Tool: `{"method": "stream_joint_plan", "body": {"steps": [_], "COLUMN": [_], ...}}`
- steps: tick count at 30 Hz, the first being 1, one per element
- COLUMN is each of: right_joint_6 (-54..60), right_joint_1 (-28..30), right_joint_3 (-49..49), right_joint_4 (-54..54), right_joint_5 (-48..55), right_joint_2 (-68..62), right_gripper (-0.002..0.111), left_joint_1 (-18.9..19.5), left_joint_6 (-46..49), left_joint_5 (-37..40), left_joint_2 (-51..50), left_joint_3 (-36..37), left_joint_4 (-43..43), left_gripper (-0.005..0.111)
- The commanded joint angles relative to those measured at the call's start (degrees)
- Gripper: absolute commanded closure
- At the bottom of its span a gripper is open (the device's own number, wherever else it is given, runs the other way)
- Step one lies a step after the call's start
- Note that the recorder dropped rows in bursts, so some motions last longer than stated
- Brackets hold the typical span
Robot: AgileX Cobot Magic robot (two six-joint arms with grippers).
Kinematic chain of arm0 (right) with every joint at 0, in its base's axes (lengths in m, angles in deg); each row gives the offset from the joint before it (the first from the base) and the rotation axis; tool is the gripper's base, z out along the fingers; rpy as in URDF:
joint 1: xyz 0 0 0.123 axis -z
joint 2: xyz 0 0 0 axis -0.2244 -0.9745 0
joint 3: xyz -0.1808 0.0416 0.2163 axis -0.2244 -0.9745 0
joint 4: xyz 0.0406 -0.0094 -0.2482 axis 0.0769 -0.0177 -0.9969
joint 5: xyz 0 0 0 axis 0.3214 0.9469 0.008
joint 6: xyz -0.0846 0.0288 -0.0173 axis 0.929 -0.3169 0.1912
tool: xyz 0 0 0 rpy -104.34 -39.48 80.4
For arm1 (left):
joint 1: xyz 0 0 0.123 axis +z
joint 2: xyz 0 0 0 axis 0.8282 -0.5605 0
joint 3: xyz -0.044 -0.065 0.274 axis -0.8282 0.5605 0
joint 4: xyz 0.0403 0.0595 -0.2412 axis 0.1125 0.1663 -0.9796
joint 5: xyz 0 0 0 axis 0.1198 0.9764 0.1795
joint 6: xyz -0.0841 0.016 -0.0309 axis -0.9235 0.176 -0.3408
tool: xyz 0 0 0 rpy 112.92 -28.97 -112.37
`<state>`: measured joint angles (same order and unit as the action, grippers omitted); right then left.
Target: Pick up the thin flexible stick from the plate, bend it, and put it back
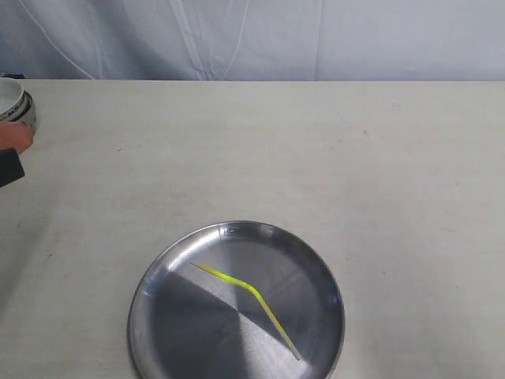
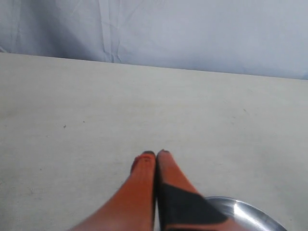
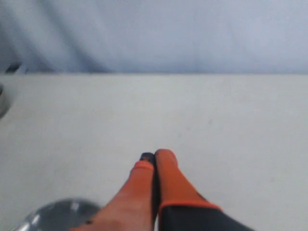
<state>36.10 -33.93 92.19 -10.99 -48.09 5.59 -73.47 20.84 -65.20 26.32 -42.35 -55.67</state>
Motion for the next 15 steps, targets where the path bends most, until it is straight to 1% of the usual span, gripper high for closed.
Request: {"method": "stream_joint_plan", "body": {"steps": [1,2,4,6,9,13,15], "right_joint_6": [0.9,0.9,0.9,0.9,0.9,0.9,0.9], "right_joint_1": [15.3,17.5,20.1,21.0,21.0,21.0,21.0], "right_joint_3": [-12.6,-15.3,-19.5,-22.3,-25.3,-30.2,-32.4], "right_joint_4": [-0.3,-0.3,-0.3,-1.3,-2.2,-2.5,-2.0], "right_joint_5": [-13.0,-13.4,-13.3,-13.0,-13.6,-17.6,-18.0], "right_joint_2": [10.3,12.7,16.3,18.6,20.7,23.8,25.5], "right_gripper": [0.109,0.109,0.109,0.109,0.109,0.109,0.109], "left_joint_1": [0.2,0.2,0.2,0.2,0.2,0.2,0.2], "left_joint_6": [0.0,0.0,0.0,0.2,0.2,0.2,0.2], "left_joint_5": [-0.8,-0.8,-0.8,-0.8,-0.8,-0.8,-0.8], "left_joint_2": [0.2,0.2,0.2,0.2,0.2,0.2,0.2], "left_joint_3": [0.2,0.2,0.2,0.2,0.2,0.2,0.2], "left_joint_4": [-0.2,-0.2,-0.2,-0.2,-0.2,-0.2,-0.2], "left_gripper": [0.107,0.107,0.107,0.107,0.107,0.107,0.107]}}
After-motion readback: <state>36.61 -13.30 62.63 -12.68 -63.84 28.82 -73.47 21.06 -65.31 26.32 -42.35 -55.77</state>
